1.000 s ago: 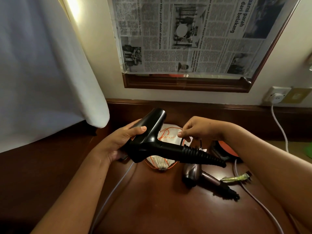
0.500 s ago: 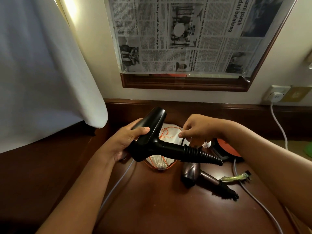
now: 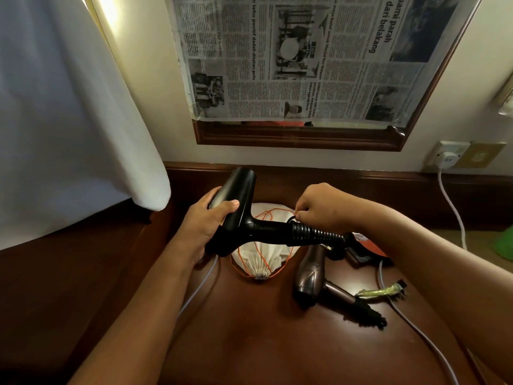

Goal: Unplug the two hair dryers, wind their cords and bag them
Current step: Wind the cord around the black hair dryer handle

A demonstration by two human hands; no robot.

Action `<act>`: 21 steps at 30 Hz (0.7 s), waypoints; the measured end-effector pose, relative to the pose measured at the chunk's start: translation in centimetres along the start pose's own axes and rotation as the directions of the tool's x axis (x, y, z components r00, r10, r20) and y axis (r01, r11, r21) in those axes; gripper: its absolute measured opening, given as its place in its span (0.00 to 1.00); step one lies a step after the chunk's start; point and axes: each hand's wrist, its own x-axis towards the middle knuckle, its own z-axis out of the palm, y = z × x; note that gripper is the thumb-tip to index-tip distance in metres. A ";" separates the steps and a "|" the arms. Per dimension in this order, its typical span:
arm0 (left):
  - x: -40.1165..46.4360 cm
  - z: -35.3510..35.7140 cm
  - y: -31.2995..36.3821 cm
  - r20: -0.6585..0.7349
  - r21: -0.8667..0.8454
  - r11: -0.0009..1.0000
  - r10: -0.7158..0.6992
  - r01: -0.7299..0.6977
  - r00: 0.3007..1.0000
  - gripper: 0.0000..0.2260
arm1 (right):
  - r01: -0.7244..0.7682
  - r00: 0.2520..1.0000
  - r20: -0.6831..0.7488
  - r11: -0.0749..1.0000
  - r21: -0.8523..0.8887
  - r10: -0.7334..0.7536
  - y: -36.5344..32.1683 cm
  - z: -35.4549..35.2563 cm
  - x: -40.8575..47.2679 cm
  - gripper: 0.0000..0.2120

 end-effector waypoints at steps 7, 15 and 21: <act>-0.1 0.2 -0.5 -0.127 -0.053 0.997 0.053 -0.060 0.991 0.26 | -0.225 0.949 -0.066 0.811 0.540 0.307 -0.4 2.5 -0.5 0.13; -0.3 0.1 -1.1 -0.236 -0.110 0.988 0.082 -0.111 0.968 0.27 | -0.270 0.897 0.200 0.132 0.954 0.395 -1.1 5.0 -0.9 0.09; -0.4 0.0 -1.3 -0.254 -0.229 0.968 0.044 -0.104 0.966 0.27 | -0.307 0.905 0.314 -0.070 0.949 0.286 -1.7 6.8 -1.2 0.12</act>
